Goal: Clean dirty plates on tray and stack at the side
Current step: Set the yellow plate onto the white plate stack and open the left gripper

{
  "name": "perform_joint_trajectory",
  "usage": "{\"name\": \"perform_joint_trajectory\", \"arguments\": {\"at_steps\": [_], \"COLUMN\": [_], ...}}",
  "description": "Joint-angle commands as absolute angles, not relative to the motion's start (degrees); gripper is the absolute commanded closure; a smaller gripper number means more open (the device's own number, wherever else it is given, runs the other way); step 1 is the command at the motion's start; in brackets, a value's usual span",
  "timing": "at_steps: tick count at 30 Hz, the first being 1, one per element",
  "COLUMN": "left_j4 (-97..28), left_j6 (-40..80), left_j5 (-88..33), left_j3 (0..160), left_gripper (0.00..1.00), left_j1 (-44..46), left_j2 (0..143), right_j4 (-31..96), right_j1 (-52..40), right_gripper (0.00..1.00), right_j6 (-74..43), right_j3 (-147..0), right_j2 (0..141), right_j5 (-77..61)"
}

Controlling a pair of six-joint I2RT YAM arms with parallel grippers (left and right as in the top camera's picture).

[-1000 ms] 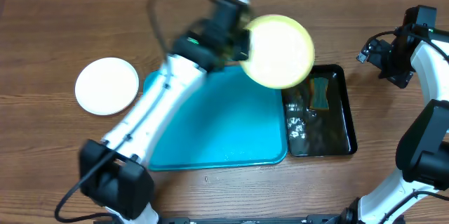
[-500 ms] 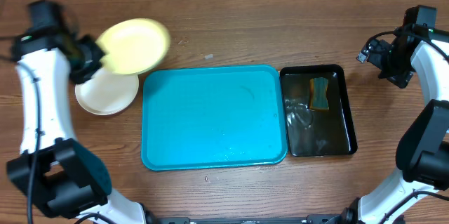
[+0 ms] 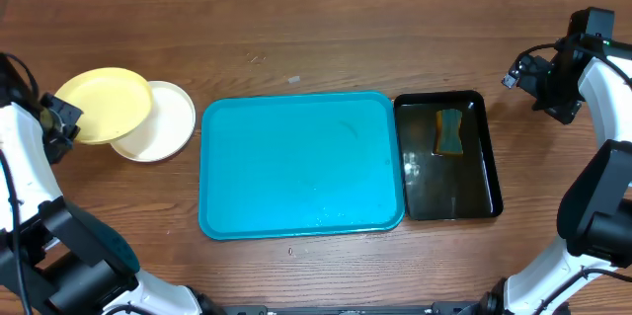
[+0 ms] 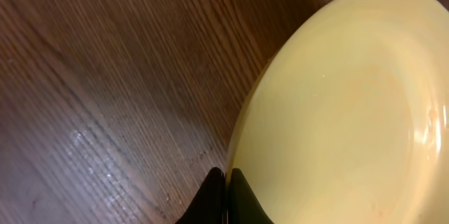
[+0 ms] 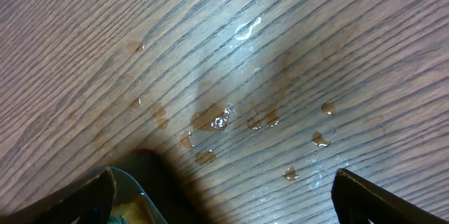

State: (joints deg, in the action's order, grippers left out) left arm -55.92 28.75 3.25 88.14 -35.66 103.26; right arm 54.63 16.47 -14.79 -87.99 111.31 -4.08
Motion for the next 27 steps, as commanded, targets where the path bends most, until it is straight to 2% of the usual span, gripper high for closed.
{"name": "perform_joint_trajectory", "arguments": {"at_steps": [1, 8, 15, 17, 19, 20, 21, 23, 27], "left_j4": [-52.8, -45.2, -44.2, -44.3, -44.6, -44.8, -44.8, -44.8, -44.5], "left_j6": [28.3, 26.1, 25.0, 25.0, 25.0, 25.0, 25.0, 25.0, 21.6], "left_j5": [2.9, -1.3, -2.8, -2.8, -2.8, -2.8, -3.0, -3.7, -10.4], "left_j3": [83.5, 77.8, 77.3, 77.3, 77.3, 77.3, 77.3, 77.3, 77.3], "left_gripper": [0.96, 0.96, 0.95, 0.86, 0.60, 0.48, 0.42, 0.37, 0.36], "left_j1": [-34.4, -33.0, -31.9, -31.9, -31.9, -31.9, -31.9, -31.9, -31.8], "left_j2": [103.7, 103.7, 103.7, 103.7, 103.7, 103.7, 103.7, 103.7, 103.7], "right_j4": [54.3, 54.3, 54.3, 54.3, 54.3, 54.3, 54.3, 54.3, 54.3], "right_j1": [16.5, 16.5, 16.5, 16.5, 16.5, 16.5, 16.5, 16.5, 16.5], "right_gripper": [0.00, 0.00, 0.00, 0.00, 0.00, 0.00, 0.00, 0.00, 0.00], "right_j6": [-15.0, -15.0, -15.0, -15.0, -15.0, -15.0, -15.0, -15.0, -15.0], "right_j3": [-89.0, -89.0, -89.0, -89.0, -89.0, -89.0, -89.0, -89.0, -89.0], "right_j2": [110.0, 110.0, 110.0, 110.0, 110.0, 110.0, 110.0, 110.0, 110.0], "right_j5": [-3.9, -3.9, -3.9, -3.9, -3.9, -3.9, -3.9, -3.9, -3.9]}}
